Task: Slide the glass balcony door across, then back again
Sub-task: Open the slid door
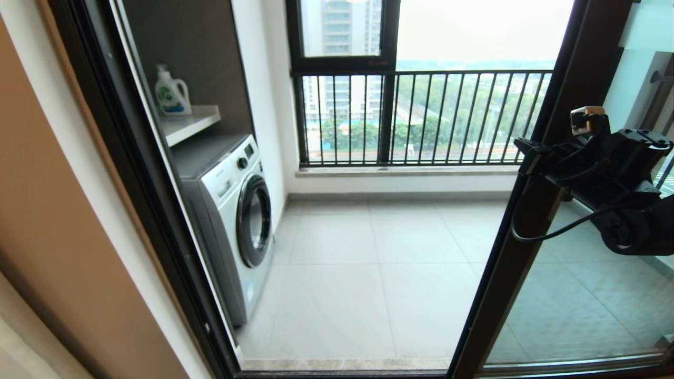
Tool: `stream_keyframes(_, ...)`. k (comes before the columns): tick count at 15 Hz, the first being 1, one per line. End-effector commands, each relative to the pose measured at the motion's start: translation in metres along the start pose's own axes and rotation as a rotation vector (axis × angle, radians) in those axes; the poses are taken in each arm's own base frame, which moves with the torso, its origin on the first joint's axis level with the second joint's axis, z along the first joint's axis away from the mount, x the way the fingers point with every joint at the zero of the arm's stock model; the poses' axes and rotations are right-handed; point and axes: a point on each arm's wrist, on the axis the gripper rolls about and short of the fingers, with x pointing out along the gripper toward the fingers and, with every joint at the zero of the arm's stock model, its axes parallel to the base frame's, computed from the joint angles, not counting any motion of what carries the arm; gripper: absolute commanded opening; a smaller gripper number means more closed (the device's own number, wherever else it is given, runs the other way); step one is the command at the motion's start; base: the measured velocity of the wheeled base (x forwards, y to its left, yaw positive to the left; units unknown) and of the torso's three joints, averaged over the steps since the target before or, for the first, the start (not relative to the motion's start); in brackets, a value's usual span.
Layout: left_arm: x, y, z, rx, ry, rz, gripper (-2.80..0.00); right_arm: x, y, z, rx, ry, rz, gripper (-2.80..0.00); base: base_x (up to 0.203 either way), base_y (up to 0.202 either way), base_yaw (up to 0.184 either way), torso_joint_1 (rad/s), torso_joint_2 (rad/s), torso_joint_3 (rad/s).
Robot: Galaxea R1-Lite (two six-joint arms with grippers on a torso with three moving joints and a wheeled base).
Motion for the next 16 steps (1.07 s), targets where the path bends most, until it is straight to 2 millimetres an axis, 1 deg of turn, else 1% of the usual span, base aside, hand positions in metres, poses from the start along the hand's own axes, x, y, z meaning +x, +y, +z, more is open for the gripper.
stream_keyframes(1, 0.000, 0.000, 0.000, 0.000, 0.002, 0.000, -2.80, 0.006, -0.003, -0.015, -0.019, 0.022, -0.034, -2.80, 0.000, 0.000, 0.000, 0.000, 0.00, 0.000)
stream_keyframes(6, 0.000, 0.000, 0.000, 0.000, 0.002, 0.000, -2.80, 0.005, -0.016, -0.011, -0.030, 0.007, -0.031, -2.80, 0.000, 0.000, 0.000, 0.000, 0.00, 0.000)
stream_keyframes(9, 0.000, 0.000, 0.000, 0.000, 0.002, 0.000, -2.80, 0.002, -0.023, -0.012, -0.033, 0.011, -0.030, -2.80, 0.000, 0.000, 0.000, 0.000, 0.00, 0.000)
stream_keyframes(16, 0.000, 0.000, 0.000, 0.000, 0.002, 0.000, -2.80, -0.008, -0.047, -0.012, -0.039, 0.020, -0.052, -2.80, 0.000, 0.000, 0.000, 0.000, 0.00, 0.000)
